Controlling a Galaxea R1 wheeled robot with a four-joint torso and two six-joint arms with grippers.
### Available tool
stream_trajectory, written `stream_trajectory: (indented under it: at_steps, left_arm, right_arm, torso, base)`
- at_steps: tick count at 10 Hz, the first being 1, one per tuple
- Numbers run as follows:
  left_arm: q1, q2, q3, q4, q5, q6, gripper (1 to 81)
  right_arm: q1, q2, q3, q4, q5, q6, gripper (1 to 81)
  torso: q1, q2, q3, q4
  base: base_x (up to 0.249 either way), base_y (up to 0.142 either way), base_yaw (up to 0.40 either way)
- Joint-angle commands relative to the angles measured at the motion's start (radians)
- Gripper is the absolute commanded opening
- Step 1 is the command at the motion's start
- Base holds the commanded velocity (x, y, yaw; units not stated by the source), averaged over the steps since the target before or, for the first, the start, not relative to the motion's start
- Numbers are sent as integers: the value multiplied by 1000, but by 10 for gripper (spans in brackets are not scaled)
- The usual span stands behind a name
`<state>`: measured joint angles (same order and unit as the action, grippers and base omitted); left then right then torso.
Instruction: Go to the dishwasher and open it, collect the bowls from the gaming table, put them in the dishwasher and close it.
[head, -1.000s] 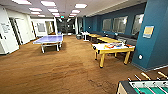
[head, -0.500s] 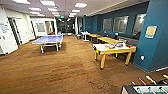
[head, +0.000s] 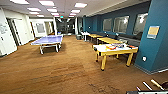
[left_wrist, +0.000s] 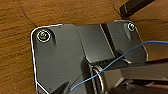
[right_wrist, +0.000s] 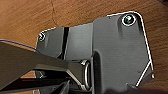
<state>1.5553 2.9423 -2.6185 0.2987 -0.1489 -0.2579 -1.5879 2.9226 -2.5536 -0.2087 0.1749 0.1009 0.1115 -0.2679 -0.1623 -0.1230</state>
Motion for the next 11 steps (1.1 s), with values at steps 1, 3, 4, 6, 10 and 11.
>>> stream_trajectory:
  at_steps: [1, 3, 4, 6, 10, 11]
  left_arm:
    - [-47, -8, 3, 2, 43, 9, 811]
    - [-47, -6, 3, 7, 38, 9, 811]
    - [-47, -5, 3, 8, 38, 9, 811]
    - [-47, -5, 3, 3, 37, 9, 811]
    - [-47, -1, 3, 0, 37, 9, 811]
    - [-47, 2, 3, -1, 35, 9, 811]
  right_arm:
    - [39, -1, 9, -9, -37, -3, 811]
    - [39, -1, 7, -2, -38, -1, 811]
    - [39, -1, 7, 0, -38, -1, 811]
    - [39, 0, 10, 2, -40, 0, 811]
    - [36, 6, 6, 2, -40, 0, 811]
    - [35, 6, 6, 2, -40, 0, 811]
  torso:
    - [0, 0, 0, 0]
    - [0, 0, 0, 0]
    - [0, 0, 0, 0]
    - [0, 0, 0, 0]
    - [0, 0, 0, 0]
    - [0, 0, 0, 0]
  base:
    - [173, 0, 0]
    - [173, 0, 0]
    - [173, 0, 0]
    - [177, 0, 0]
    - [178, 0, 0]
    - [189, 0, 0]
